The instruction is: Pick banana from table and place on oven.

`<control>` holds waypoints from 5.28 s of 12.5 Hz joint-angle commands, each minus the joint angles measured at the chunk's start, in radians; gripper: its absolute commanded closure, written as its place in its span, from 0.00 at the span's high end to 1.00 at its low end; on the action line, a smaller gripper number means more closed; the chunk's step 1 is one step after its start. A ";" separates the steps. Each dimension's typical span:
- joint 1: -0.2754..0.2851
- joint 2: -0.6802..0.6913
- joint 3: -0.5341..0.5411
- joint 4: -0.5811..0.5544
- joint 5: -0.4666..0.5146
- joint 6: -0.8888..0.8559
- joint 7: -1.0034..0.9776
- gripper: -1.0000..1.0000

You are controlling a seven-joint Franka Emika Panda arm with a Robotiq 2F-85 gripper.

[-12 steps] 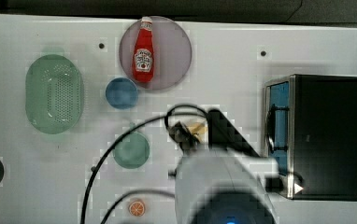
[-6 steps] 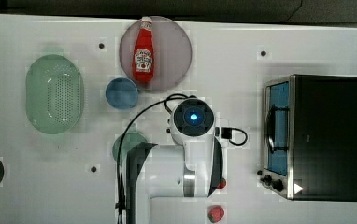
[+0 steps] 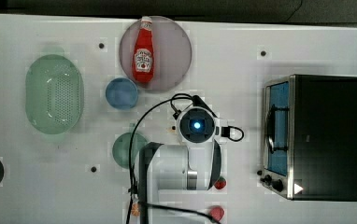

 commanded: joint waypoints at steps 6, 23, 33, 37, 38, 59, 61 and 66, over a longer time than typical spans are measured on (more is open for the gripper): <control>-0.001 0.160 0.007 -0.014 0.017 0.197 0.032 0.72; -0.012 -0.465 -0.025 0.177 0.016 -0.505 0.036 0.26; -0.052 -0.363 -0.347 0.353 -0.047 -0.610 -0.322 0.26; -0.056 -0.170 -0.462 0.524 -0.047 -0.603 -0.596 0.26; -0.057 -0.120 -0.482 0.560 -0.045 -0.596 -0.665 0.26; -0.013 -0.284 -0.424 0.679 -0.010 -0.868 -0.720 1.00; -0.002 -0.360 -0.315 0.660 -0.044 -0.913 -0.566 1.00; 0.004 -0.510 -0.046 0.509 -0.040 -0.951 -0.100 1.00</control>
